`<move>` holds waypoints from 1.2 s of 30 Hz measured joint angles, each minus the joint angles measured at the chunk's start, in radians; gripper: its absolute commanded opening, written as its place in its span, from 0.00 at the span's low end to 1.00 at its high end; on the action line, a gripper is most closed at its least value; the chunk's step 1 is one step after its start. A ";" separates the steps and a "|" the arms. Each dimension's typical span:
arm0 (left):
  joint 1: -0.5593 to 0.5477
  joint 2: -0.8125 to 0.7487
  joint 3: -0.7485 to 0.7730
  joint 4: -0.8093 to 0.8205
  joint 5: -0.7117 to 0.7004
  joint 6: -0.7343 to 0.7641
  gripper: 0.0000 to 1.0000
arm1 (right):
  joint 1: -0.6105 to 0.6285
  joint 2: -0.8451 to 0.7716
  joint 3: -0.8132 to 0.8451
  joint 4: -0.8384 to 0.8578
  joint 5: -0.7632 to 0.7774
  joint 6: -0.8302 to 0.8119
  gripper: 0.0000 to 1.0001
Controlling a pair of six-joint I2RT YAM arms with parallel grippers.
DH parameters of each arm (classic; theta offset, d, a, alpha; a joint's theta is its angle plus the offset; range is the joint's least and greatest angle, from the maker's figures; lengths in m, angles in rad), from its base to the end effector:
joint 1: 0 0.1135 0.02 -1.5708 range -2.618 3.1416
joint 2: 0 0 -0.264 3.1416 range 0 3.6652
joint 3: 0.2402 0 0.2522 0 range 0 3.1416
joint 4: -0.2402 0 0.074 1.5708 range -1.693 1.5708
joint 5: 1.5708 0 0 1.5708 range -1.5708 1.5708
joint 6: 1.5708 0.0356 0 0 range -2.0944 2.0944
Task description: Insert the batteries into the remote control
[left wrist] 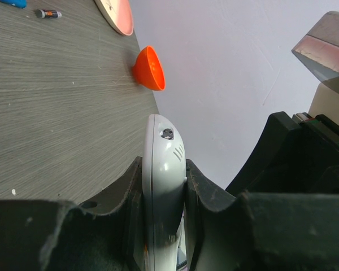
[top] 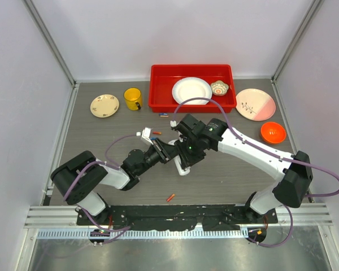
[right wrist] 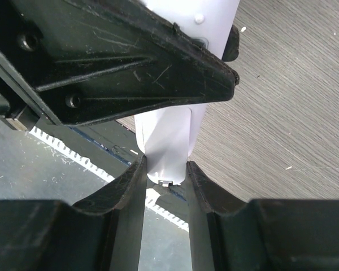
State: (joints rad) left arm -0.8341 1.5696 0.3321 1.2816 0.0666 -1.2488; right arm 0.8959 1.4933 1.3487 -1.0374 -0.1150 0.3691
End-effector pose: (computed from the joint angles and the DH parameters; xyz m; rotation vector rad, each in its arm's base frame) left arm 0.1769 -0.1986 0.1705 -0.3082 1.7687 -1.6488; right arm 0.1793 0.2306 0.2996 -0.7756 2.7517 0.4654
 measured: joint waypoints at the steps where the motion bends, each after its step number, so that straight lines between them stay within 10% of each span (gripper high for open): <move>1: -0.002 0.000 0.002 0.000 -0.001 0.000 0.00 | 0.000 0.000 0.000 -0.002 0.001 0.000 0.01; 18: -0.034 -0.002 0.027 -0.023 -0.023 -0.006 0.00 | -0.008 0.000 -0.027 0.003 0.008 0.011 0.01; 36: -0.043 -0.002 0.034 -0.045 -0.055 0.002 0.00 | -0.035 -0.008 -0.053 0.035 -0.018 0.049 0.31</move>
State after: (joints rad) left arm -0.8776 1.5677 0.3660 1.2362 0.0116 -1.2472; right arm 0.8612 1.4853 1.2953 -1.0023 -0.1333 0.4179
